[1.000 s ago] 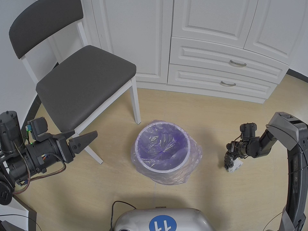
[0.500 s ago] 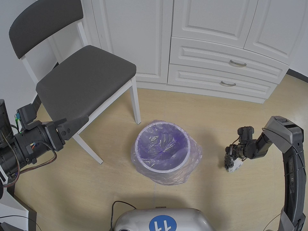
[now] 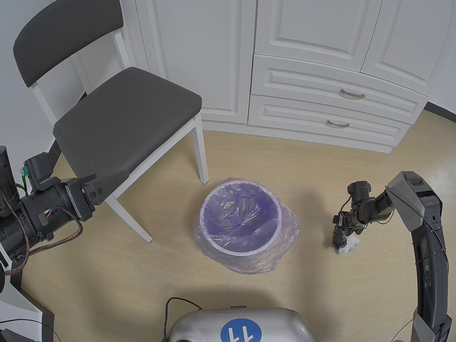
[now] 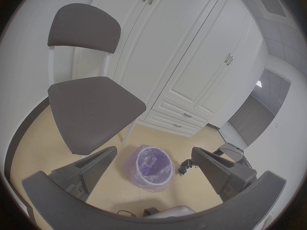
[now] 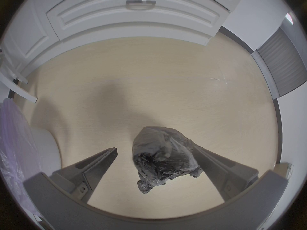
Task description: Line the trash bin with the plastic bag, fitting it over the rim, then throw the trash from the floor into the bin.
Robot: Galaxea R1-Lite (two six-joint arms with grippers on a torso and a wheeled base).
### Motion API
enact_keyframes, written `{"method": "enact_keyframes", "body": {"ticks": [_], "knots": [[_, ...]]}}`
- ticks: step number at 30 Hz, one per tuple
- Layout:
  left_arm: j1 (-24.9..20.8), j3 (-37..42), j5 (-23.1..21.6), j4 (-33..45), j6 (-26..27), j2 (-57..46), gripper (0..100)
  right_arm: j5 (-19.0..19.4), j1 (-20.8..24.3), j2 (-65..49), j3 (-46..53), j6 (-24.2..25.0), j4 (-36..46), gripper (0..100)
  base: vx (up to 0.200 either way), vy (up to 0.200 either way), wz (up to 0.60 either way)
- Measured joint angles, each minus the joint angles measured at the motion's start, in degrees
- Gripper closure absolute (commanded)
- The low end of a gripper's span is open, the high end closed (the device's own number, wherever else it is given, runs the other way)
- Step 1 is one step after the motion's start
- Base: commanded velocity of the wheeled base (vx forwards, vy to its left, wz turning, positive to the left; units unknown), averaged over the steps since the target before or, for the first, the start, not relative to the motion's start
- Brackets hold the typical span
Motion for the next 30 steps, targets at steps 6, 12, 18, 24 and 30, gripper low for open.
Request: {"method": "enact_keyframes", "body": {"ticks": [6, 12, 18, 24, 30], "knots": [[0.22, 0.0, 0.0, 0.0, 0.0, 0.5, 0, 0.35, -0.54, 2.97, -6.52, 0.05, 5.64, 0, 0.0, 0.0, 0.0], [0.49, 0.0, 0.02, 0.0, 0.05, 1.22, 0, 0.49, -1.02, 4.79, -8.46, 0.2, 6.55, 0, 0.0, 0.0, 0.0], [1.1, 0.11, 0.05, 0.0, 0.2, 1.33, 0, 0.46, -1.11, 6.19, -10.36, 0.46, 9.17, 0, 0.0, 0.0, 0.0], [1.4, 0.2, 0.06, 0.0, 0.3, 1.21, 0, 0.51, -1.11, 7.27, -11.98, 0.74, 10.95, 0, 0.0, 0.0, 0.0], [1.45, 0.26, 0.06, 0.0, 0.3, 1.07, 0, 0.54, -1.02, 7.74, -12.68, 1.58, 11.63, 100, 0.0, 0.0, 0.0]]}}
